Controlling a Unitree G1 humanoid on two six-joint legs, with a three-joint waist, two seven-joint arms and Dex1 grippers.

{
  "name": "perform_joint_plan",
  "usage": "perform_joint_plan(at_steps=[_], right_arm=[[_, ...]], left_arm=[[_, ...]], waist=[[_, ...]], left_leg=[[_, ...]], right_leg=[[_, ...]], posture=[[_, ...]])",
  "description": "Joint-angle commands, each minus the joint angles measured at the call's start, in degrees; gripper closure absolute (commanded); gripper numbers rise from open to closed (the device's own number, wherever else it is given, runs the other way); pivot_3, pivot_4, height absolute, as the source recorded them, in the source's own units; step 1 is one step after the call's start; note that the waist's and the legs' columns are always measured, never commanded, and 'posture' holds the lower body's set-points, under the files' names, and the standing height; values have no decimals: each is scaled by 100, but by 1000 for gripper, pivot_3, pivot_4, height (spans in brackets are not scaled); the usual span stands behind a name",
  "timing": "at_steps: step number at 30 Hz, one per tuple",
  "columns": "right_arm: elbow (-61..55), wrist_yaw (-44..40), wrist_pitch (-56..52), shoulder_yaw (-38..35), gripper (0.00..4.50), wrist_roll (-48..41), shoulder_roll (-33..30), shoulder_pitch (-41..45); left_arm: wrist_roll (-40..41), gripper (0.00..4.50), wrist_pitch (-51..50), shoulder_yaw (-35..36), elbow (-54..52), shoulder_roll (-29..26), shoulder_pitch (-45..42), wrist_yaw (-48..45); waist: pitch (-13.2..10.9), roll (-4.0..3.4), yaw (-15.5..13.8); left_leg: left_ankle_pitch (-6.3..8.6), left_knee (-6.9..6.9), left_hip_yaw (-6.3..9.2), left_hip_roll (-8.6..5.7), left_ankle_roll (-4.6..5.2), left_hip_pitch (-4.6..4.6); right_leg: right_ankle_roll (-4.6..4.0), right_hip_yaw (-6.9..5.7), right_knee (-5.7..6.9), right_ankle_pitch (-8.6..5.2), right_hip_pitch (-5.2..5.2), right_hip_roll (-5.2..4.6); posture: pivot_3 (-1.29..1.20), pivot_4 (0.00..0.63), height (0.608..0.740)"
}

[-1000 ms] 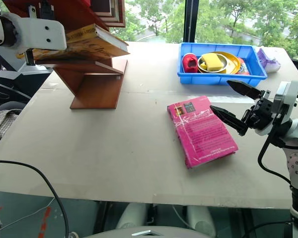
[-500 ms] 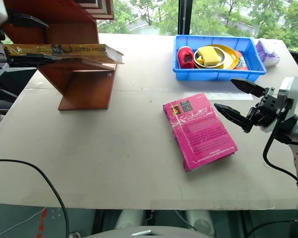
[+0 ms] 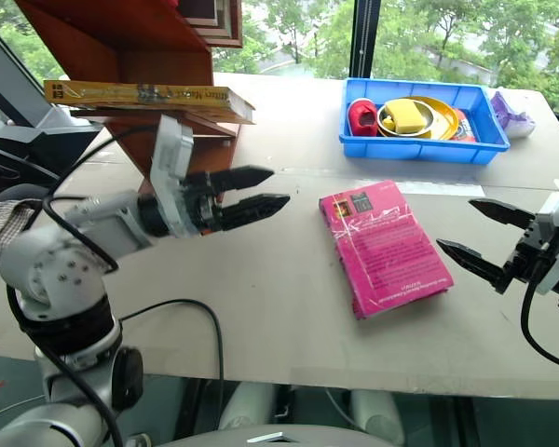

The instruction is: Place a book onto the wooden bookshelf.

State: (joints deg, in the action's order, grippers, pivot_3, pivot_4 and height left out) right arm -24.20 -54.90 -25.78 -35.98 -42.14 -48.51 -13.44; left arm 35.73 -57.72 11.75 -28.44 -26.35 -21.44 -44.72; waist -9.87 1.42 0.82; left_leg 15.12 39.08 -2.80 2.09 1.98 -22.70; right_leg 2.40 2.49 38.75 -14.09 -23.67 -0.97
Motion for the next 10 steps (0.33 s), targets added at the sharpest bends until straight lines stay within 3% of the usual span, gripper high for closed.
perform_joint_plan(at_steps=[1,10], right_arm=[[-128,-305,315,-578,0,167,114,-535],[243,-680,678,-1011,0,550,236,-1420]], left_arm=[[-663,265,1308,-228,156,-215,809,-95],[-584,265,1962,-26,403,-995,1681,-545]], waist=[[0,0,1],[4,4,-25]], left_leg=[[0,-1,-1,0,0,1],[1,7,-3,2,2,2]], right_leg=[[-1,1,-1,-1,1,-1],[-14,-8,-17,-17,9,-12]], posture=[[0,150,740],[0,150,740]])
